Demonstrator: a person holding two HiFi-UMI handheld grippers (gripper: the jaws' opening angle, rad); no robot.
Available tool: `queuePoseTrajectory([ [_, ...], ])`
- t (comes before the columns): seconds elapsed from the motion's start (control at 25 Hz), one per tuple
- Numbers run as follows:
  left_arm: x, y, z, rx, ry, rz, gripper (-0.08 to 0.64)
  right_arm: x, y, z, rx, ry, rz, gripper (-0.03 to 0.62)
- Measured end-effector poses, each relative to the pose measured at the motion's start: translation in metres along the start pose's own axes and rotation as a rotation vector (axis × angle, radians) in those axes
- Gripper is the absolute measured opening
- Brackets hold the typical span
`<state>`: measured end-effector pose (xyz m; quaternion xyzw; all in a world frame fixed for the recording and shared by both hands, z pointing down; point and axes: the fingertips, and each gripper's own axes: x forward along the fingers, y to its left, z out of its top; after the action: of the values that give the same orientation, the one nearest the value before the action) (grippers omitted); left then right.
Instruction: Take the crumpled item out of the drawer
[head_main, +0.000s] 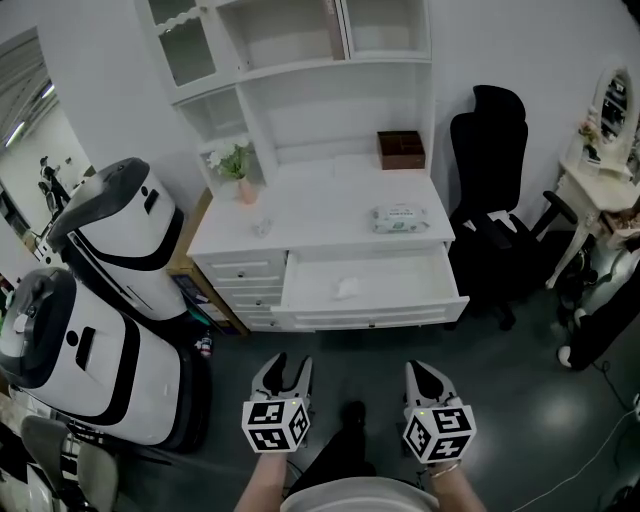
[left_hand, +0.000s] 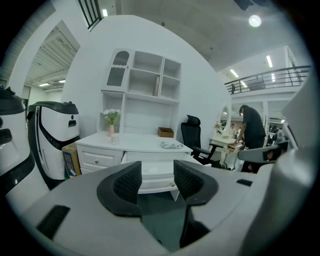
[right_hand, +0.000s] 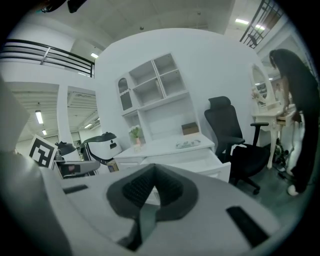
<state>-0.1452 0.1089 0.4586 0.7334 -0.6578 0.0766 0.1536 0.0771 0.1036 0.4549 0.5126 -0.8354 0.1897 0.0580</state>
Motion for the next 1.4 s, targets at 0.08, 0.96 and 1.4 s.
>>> queuePoseTrajectory([
  [0.08, 0.016, 0.007, 0.005, 0.000, 0.000, 0.000, 0.182, 0.016, -0.003, 0.004, -0.002, 0.003, -0.005, 0.002],
  [0.96, 0.203, 0.071, 0.078, 0.007, 0.014, -0.078, 0.204, 0.191, -0.034, 0.083, -0.006, -0.007, -0.088, 0.002],
  [1.4, 0.248, 0.067, 0.083, 0.021, 0.037, -0.125, 0.207, 0.217, -0.047, 0.092, 0.003, 0.000, -0.123, 0.002],
])
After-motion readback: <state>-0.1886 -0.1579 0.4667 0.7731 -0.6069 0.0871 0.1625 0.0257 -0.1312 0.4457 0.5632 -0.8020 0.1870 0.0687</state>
